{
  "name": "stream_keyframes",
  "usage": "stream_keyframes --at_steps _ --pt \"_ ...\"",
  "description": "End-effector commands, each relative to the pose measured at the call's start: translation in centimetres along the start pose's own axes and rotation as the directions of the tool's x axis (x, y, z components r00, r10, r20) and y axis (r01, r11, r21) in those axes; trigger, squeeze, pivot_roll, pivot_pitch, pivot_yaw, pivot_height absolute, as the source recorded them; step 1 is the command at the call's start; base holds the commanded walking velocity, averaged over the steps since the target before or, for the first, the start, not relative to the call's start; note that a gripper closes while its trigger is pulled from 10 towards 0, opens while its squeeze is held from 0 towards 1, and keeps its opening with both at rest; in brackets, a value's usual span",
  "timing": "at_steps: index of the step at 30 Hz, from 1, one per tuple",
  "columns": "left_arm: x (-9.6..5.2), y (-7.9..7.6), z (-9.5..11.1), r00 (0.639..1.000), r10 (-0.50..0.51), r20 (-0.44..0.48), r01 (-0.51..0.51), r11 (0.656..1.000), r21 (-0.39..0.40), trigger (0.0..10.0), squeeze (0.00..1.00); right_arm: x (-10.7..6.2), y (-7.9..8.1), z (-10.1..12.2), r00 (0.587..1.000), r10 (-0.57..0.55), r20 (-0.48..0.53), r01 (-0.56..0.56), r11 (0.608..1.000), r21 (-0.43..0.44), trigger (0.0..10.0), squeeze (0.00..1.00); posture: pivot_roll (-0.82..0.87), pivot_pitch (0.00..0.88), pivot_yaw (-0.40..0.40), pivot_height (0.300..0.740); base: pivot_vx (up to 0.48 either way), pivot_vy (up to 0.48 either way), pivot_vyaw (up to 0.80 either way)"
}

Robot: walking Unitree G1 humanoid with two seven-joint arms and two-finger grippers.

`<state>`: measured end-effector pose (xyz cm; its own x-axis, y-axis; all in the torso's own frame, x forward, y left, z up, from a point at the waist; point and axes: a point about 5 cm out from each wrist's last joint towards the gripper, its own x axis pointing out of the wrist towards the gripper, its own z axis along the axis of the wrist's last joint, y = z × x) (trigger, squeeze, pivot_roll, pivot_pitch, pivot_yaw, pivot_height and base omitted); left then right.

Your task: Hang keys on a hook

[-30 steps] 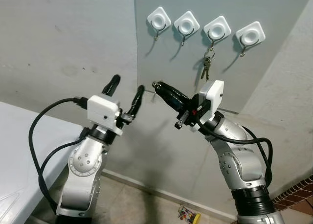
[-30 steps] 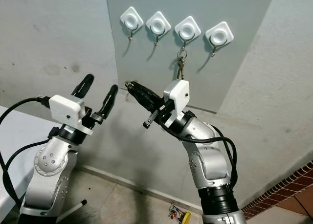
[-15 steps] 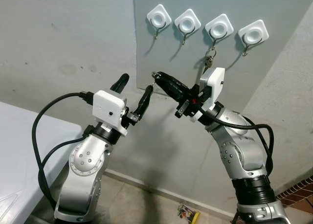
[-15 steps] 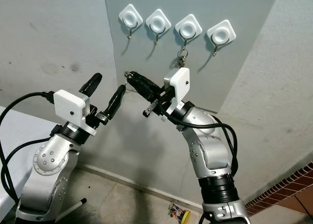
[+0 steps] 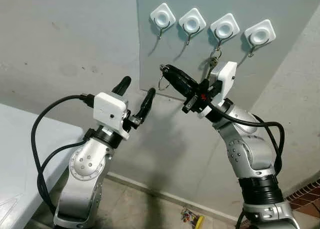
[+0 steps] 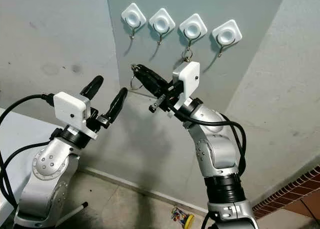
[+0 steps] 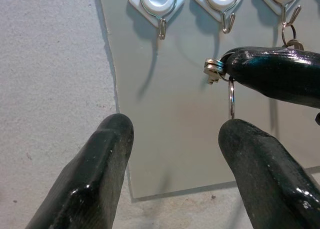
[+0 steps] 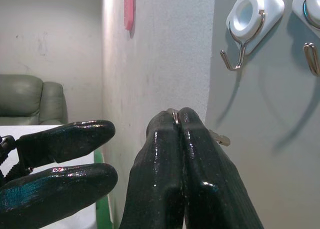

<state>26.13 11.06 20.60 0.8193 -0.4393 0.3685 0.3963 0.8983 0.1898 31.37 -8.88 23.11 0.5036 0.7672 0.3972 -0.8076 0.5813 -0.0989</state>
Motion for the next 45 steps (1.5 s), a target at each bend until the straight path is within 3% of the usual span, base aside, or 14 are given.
stream_keyframes --at_steps 1,15,16,19,34,38,45 --pt "-0.1 0.0 0.4 1.0 0.002 0.009 -0.002 1.0 0.001 10.0 0.0 0.2 -0.1 0.4 1.0 0.001 0.011 -0.001 1.0 -0.008 10.0 0.0 -0.05 0.058 -0.029 0.74 0.0 0.0 0.0" --pt "-0.1 0.0 0.6 1.0 0.006 -0.001 -0.006 1.0 -0.007 10.0 0.0 0.2 -0.2 0.5 1.0 -0.003 0.01 0.003 1.0 -0.008 10.0 0.0 -0.05 0.058 -0.029 0.74 0.0 0.0 0.0" --pt "-0.3 -0.4 1.5 1.0 -0.016 0.005 0.017 0.999 -0.038 10.0 0.0 1.6 -2.3 2.0 0.999 0.006 0.039 -0.004 0.999 -0.054 10.0 0.0 -0.03 0.052 -0.037 0.74 0.0 0.0 0.0" --pt "-0.4 -0.6 1.9 1.0 -0.027 0.011 0.028 0.998 -0.05 10.0 0.0 2.2 -3.1 2.7 0.999 0.01 0.051 -0.006 0.997 -0.073 10.0 0.0 -0.03 0.05 -0.036 0.74 0.0 0.0 0.0" --pt "-0.5 -0.1 2.3 1.0 -0.008 0.004 0.008 0.998 -0.064 10.0 0.0 1.5 -3.0 2.0 0.999 0.018 0.038 -0.015 0.998 -0.062 10.0 0.0 -0.03 0.046 -0.036 0.74 0.0 0.0 0.0" --pt "-0.3 -0.5 2.5 0.999 -0.038 0.01 0.038 0.996 -0.082 10.0 0.0 2.2 -3.3 3.6 0.996 0.044 0.077 -0.038 0.996 -0.077 10.0 0.0 -0.03 0.052 -0.036 0.74 0.0 0.0 0.0" --pt "-0.3 -0.8 2.5 0.999 -0.051 0.007 0.051 0.995 -0.09 10.0 0.0 2.7 -3.1 4.4 0.992 0.078 0.101 -0.07 0.994 -0.08 10.0 0.0 -0.03 0.059 -0.038 0.74 0.0 0.0 0.0"
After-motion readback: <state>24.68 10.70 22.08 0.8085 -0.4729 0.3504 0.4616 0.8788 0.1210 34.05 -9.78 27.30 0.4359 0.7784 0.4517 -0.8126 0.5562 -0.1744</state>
